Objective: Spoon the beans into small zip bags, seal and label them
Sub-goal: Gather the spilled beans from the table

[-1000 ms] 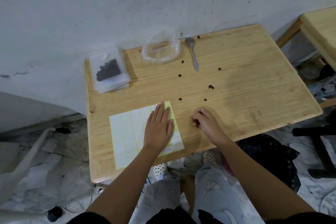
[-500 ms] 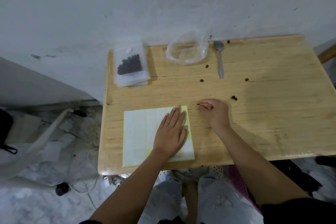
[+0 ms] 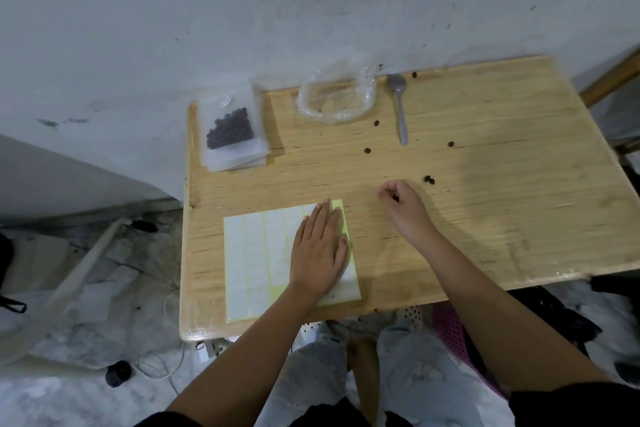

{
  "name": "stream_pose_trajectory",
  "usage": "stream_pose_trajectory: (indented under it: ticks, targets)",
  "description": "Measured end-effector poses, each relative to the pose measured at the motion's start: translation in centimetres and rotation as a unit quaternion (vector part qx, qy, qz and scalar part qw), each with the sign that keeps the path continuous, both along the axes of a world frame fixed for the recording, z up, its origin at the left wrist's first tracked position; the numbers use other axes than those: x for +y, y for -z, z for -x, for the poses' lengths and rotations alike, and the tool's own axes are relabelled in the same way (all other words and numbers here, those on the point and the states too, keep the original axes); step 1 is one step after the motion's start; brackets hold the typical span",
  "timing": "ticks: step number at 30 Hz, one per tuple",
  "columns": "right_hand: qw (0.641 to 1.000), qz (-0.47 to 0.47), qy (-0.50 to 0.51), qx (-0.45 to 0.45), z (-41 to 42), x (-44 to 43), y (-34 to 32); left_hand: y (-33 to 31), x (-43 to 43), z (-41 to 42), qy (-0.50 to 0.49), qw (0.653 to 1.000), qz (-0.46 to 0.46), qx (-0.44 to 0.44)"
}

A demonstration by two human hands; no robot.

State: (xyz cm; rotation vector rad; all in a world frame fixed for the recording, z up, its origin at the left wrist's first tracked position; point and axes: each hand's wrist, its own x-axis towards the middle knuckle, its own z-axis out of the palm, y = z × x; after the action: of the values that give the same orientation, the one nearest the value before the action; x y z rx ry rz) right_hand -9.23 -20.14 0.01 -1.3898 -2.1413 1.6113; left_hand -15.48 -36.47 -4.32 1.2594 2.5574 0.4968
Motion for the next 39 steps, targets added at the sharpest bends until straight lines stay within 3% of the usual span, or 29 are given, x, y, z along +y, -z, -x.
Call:
stream_pose_trajectory:
  ticks: [4,7,8,10,12,16,22,28,32,35,37,39]
  targets:
    - [0.958,0.191,0.178,0.118,-3.2,0.9,-1.0,-0.7,2.4,-1.4,-0.022,0.999,-0.025,-0.030]
    - [0.917,0.237,0.257,0.193,-6.2,1.5,-1.8,-0.5,3.7,-2.1,0.005,0.999,-0.015,-0.034]
    - [0.926,0.214,0.250,0.183,-7.1,1.6,-1.9,-0.3,4.0,-2.3,0.013,0.999,-0.008,-0.030]
    - [0.972,0.122,0.181,0.086,-8.8,1.5,-1.7,0.1,4.2,-2.3,0.025,0.999,-0.001,-0.021]
    - [0.994,0.037,0.106,0.004,-10.1,1.2,-0.9,0.5,4.0,-2.3,0.032,0.999,0.002,-0.007]
    - [0.994,-0.080,0.021,-0.069,-11.3,0.4,0.4,0.4,3.8,-2.0,0.044,0.999,0.014,-0.015]
    - [0.993,-0.110,-0.017,-0.042,-11.4,-0.2,0.9,0.6,3.7,-2.0,0.041,0.999,0.008,-0.004]
    - [0.996,-0.049,-0.001,-0.072,-11.3,0.1,0.7,0.3,4.2,-2.1,0.019,1.000,-0.009,-0.008]
    - [0.988,0.091,0.114,0.041,-10.8,0.9,-0.3,0.2,5.0,-2.0,0.003,1.000,-0.016,-0.017]
    - [0.934,0.229,0.226,0.155,-9.6,1.9,-0.9,0.2,5.7,-1.9,-0.004,1.000,-0.013,-0.012]
    - [0.940,0.222,0.208,0.154,-8.9,2.6,-1.2,0.2,6.2,-1.9,-0.009,1.000,-0.008,-0.013]
    - [0.977,0.144,0.137,0.079,-8.3,3.2,-1.3,0.1,6.6,-1.9,-0.016,1.000,-0.004,-0.017]
